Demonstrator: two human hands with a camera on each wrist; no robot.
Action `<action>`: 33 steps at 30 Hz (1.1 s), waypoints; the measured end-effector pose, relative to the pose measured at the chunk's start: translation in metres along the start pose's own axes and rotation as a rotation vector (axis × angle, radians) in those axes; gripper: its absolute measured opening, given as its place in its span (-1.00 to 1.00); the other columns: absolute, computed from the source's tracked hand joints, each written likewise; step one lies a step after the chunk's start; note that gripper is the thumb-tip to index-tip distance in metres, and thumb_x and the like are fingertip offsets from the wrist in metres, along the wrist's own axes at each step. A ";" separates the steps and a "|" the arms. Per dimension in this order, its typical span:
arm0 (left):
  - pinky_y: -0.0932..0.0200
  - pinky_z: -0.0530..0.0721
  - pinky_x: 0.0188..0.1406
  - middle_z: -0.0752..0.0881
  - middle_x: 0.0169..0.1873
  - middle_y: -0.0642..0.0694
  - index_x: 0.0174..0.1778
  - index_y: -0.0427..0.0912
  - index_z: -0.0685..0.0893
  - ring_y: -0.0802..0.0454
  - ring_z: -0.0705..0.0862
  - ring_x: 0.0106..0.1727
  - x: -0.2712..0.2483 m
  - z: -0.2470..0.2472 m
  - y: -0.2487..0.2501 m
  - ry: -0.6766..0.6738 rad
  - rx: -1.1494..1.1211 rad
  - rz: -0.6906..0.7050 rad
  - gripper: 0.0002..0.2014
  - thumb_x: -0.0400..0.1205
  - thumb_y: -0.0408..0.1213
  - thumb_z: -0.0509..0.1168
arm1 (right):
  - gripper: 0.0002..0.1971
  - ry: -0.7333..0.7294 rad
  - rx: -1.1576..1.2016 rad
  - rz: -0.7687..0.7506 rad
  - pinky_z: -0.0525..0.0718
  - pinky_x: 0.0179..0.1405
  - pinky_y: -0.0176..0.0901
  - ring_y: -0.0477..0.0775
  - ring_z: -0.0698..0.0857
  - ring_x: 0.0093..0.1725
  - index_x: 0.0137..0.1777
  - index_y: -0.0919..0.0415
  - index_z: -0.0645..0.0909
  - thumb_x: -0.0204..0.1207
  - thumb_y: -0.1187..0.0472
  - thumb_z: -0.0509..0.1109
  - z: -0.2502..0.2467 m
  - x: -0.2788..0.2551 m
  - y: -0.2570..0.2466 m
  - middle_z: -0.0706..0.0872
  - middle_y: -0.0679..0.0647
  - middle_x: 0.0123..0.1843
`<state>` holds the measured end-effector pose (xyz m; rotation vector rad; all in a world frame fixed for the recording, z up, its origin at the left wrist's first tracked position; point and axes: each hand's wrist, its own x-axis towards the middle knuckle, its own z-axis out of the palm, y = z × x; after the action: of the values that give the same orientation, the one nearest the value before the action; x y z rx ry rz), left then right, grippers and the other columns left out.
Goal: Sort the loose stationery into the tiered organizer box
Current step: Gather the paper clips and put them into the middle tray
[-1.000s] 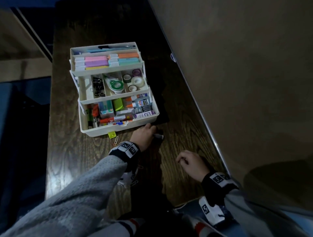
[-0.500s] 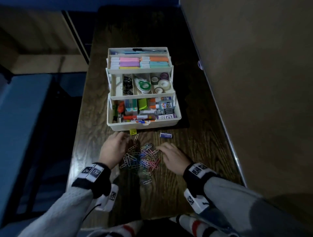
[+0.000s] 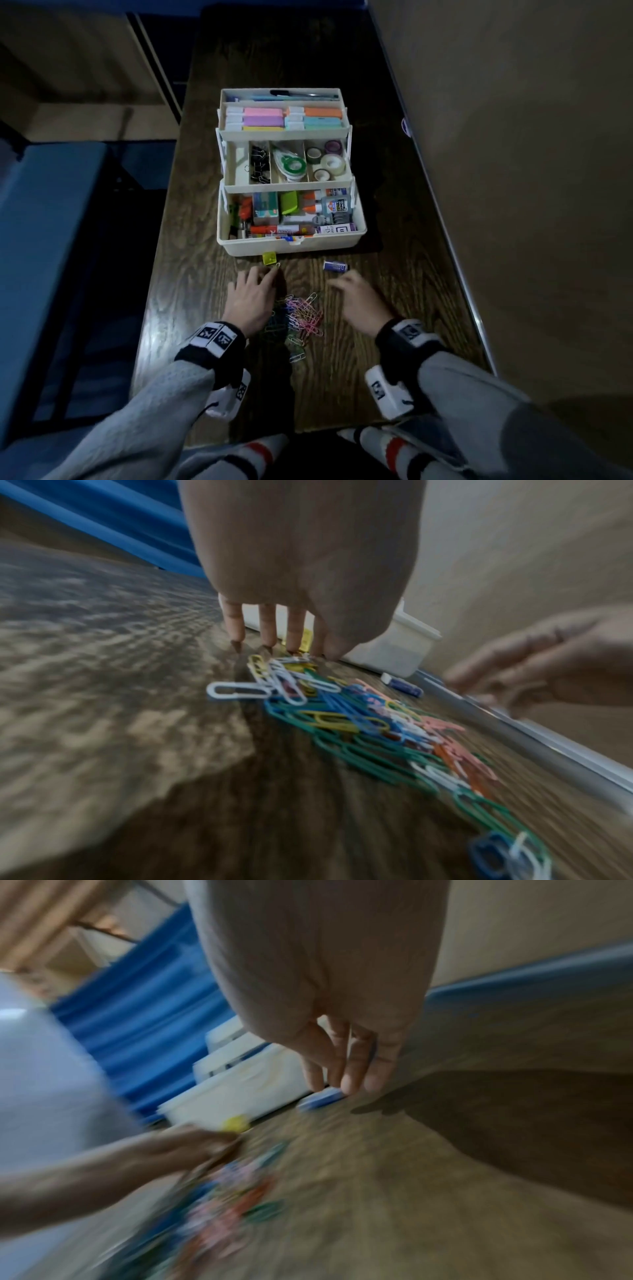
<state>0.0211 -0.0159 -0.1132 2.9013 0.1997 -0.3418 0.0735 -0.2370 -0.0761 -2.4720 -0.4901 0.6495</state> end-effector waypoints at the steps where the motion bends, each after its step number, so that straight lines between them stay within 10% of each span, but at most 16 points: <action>1: -0.11 0.44 0.22 0.40 0.41 -0.11 0.63 0.06 0.17 -0.16 0.39 0.32 0.001 0.000 0.003 -0.007 0.000 0.018 -0.48 0.71 -0.08 0.02 | -0.51 0.046 0.018 0.058 0.47 0.35 -0.16 0.13 0.56 0.27 0.39 0.17 0.58 0.55 0.52 0.12 -0.014 -0.003 0.016 0.49 0.15 0.33; 11: -0.03 0.52 0.18 0.52 0.34 -0.01 0.58 0.04 0.36 -0.08 0.47 0.18 -0.020 -0.004 0.008 -0.050 -0.043 0.266 -0.55 0.73 -0.14 0.06 | -0.44 -0.169 -0.090 -0.011 0.38 0.51 0.00 0.08 0.37 0.45 0.65 0.12 0.21 0.65 0.32 0.16 0.002 -0.016 0.023 0.27 0.00 0.48; 17: 0.05 0.52 0.21 0.56 0.17 -0.13 0.37 -0.12 0.56 -0.07 0.52 0.18 -0.043 -0.011 -0.024 0.113 -0.305 -0.034 -0.68 0.69 -0.25 0.17 | -0.39 -0.321 -0.101 -0.089 0.48 0.40 0.04 0.10 0.39 0.39 0.62 0.09 0.27 0.57 0.48 0.11 0.025 0.002 -0.009 0.30 0.03 0.45; 23: 0.01 0.60 0.07 0.56 0.05 -0.23 0.23 -0.20 0.62 -0.20 0.63 0.06 -0.067 -0.007 -0.060 0.054 -0.485 -0.266 -0.74 0.67 -0.42 0.14 | -0.59 -0.117 0.322 0.204 0.53 -0.40 -0.55 -0.19 0.59 -0.24 0.30 0.26 0.63 0.58 0.55 0.13 -0.031 -0.006 0.052 0.59 0.03 -0.04; 28: -0.01 0.77 -0.01 0.62 0.07 -0.19 0.18 -0.10 0.68 -0.07 0.70 -0.04 -0.075 -0.008 -0.058 -0.014 -0.646 -0.285 -0.73 0.63 -0.45 0.25 | -0.65 -0.214 0.322 0.321 0.64 -0.33 -0.22 0.01 0.69 -0.31 -0.13 0.12 0.67 0.65 0.44 0.09 -0.047 -0.024 0.082 0.69 0.13 -0.20; 33: 0.25 0.62 0.05 0.74 0.06 -0.16 0.16 -0.17 0.71 0.00 0.71 -0.03 -0.066 -0.015 -0.034 -0.023 -0.629 -0.224 -0.75 0.58 -0.42 0.33 | -0.82 -0.305 0.230 0.216 0.75 -0.12 -0.10 -0.07 0.67 -0.23 0.11 0.18 0.66 0.59 0.36 0.30 -0.017 -0.022 0.043 0.66 0.06 -0.17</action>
<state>-0.0443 0.0137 -0.0897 2.2564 0.5248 -0.2832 0.0738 -0.2879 -0.0803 -2.2344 -0.2423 1.1154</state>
